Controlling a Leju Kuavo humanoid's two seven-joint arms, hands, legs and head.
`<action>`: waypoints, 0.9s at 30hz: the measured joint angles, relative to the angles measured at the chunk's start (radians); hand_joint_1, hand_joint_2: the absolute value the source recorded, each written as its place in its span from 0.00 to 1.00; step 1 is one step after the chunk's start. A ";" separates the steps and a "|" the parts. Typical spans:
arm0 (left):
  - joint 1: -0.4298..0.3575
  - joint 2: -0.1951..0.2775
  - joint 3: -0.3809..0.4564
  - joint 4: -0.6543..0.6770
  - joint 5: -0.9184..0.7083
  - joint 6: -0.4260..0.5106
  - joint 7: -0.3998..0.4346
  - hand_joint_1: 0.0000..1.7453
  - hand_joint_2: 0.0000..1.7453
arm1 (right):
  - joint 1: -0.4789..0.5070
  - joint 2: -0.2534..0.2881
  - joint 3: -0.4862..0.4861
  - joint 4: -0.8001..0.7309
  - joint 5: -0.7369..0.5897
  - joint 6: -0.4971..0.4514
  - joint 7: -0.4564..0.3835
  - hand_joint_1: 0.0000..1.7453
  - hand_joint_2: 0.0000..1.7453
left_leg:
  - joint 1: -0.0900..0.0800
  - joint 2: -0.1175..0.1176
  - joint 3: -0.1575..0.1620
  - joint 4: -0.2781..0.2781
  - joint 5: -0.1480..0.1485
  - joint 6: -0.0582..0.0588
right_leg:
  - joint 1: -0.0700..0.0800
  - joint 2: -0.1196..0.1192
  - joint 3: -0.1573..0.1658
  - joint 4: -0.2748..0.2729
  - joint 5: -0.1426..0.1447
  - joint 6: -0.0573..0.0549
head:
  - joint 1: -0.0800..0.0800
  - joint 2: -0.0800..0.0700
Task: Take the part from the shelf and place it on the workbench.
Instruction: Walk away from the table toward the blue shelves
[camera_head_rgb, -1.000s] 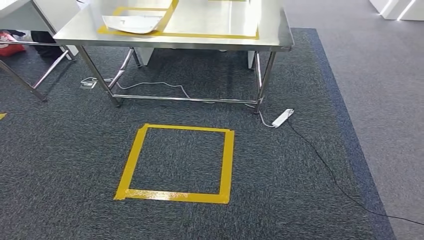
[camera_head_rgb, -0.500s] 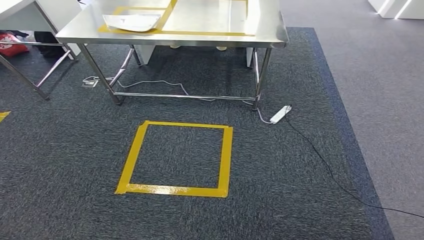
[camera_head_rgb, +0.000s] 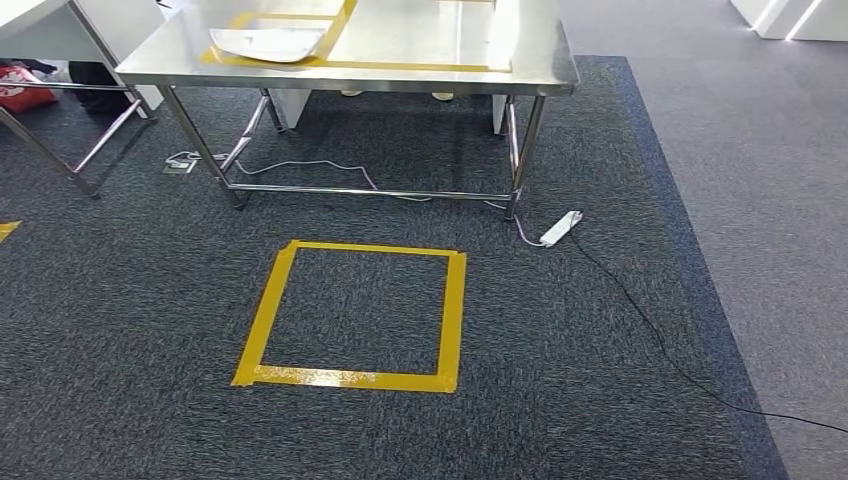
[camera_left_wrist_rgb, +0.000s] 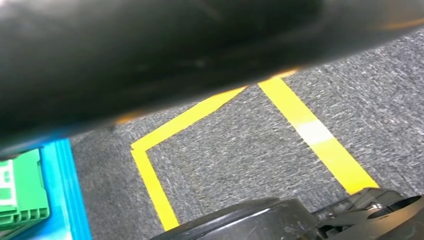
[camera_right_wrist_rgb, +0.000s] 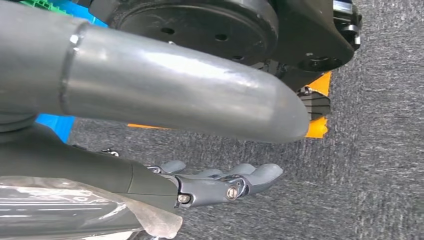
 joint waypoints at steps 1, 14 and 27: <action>0.000 0.000 -0.002 0.000 -0.001 0.000 0.002 0.00 0.00 | -0.001 -0.001 0.005 0.000 0.001 0.006 -0.001 0.00 0.00 | 0.000 0.000 0.000 0.000 0.000 0.000 | 0.000 0.000 0.000 0.000 0.000 0.000 | 0.000 0.000; -0.007 0.001 -0.042 0.000 -0.022 -0.016 0.034 0.00 0.00 | -0.027 -0.024 0.062 0.047 0.020 0.052 -0.012 0.00 0.00 | 0.038 -0.046 -0.013 -0.045 0.048 -0.004 | -0.042 0.016 -0.084 0.175 -0.067 0.065 | 0.004 0.000; -0.005 0.009 -0.052 0.000 -0.022 -0.015 0.043 0.00 0.00 | -0.040 -0.017 0.089 0.084 0.022 0.045 -0.027 0.00 0.00 | 0.032 -0.018 -0.172 0.318 -0.126 -0.039 | -0.022 -0.031 -0.025 0.048 -0.014 0.010 | -0.024 0.000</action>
